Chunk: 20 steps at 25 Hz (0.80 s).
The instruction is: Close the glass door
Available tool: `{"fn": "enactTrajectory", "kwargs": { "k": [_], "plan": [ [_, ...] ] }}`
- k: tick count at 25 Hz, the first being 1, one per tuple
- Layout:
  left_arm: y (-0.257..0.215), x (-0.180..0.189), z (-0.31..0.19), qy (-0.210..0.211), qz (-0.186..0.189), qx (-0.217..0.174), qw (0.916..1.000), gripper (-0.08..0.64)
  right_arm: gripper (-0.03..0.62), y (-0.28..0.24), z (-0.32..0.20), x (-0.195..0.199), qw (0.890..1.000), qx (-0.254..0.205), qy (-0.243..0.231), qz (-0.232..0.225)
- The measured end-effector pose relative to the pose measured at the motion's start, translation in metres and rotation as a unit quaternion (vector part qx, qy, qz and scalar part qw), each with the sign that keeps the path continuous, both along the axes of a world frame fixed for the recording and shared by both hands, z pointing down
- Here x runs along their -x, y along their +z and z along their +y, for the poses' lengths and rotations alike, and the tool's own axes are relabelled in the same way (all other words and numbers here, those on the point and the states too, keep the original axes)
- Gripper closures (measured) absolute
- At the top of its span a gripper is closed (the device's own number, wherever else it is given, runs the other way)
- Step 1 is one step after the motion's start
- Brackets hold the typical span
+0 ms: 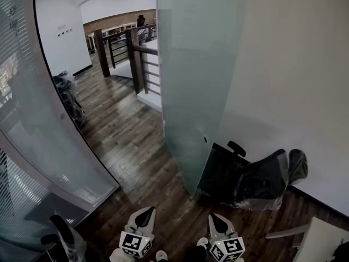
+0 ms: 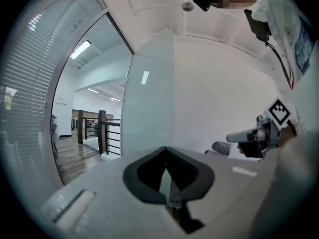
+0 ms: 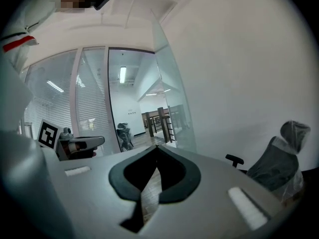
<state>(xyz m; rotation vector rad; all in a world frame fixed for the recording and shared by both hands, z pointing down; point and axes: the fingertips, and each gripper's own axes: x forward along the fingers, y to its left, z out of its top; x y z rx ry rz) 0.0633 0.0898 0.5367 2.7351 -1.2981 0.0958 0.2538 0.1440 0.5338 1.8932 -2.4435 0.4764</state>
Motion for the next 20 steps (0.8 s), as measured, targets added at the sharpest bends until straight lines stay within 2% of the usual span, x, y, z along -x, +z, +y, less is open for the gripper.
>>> {"fn": "enactTrajectory", "kwargs": {
  "k": [6,10,16,20],
  "plan": [
    [-0.006,-0.078,-0.022,0.001,-0.011,0.004,0.9999,0.558,0.588,0.007,-0.025,-0.088,1.000,-0.004,0.005,-0.011],
    [-0.014,-0.120,-0.035,-0.019,-0.014,0.007,0.9997,0.558,0.588,0.011,-0.037,-0.134,1.000,-0.002,-0.007,-0.023],
    [-0.007,-0.148,-0.035,-0.036,-0.021,0.018,0.9990,0.558,0.588,0.016,-0.052,-0.172,0.999,0.005,-0.024,-0.031],
    [-0.003,-0.156,-0.044,-0.047,-0.027,0.024,0.9982,0.558,0.588,0.015,-0.065,-0.178,0.998,0.012,-0.038,-0.043]
  ]
}}
